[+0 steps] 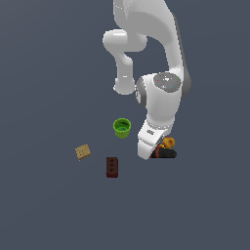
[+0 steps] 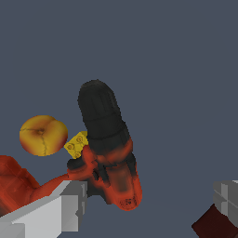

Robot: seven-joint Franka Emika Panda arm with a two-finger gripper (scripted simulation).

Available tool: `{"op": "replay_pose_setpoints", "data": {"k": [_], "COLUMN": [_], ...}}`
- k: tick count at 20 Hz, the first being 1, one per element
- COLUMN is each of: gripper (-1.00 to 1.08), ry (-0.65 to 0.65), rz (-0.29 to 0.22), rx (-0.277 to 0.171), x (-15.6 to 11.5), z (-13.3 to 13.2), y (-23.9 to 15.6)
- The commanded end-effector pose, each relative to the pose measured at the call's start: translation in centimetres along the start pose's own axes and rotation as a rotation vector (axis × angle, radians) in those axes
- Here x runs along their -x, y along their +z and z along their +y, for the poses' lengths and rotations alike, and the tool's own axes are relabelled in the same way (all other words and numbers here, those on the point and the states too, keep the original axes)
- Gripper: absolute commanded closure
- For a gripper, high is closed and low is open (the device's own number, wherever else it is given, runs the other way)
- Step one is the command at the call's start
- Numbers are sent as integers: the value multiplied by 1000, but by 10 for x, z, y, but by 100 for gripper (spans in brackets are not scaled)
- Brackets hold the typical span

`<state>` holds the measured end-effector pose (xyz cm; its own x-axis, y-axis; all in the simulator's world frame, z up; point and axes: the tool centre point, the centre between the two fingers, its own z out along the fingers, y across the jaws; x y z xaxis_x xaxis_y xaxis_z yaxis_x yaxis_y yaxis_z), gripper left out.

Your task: Pick up a designated object from a clutter of objects.

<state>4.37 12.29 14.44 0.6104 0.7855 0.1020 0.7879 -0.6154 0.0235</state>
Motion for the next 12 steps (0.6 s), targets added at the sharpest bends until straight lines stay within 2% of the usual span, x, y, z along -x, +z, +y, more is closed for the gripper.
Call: {"op": "replay_pose_setpoints", "data": {"k": [1,6,12], "gripper": [-100,-100,-100], "ry": [-71,-171,-231], "rz": [22,58,83], "rx": [-7,-19,-26], "x": [-8,-19,-26], "z": [-8,-21,-30], "y": [14,32,43]}}
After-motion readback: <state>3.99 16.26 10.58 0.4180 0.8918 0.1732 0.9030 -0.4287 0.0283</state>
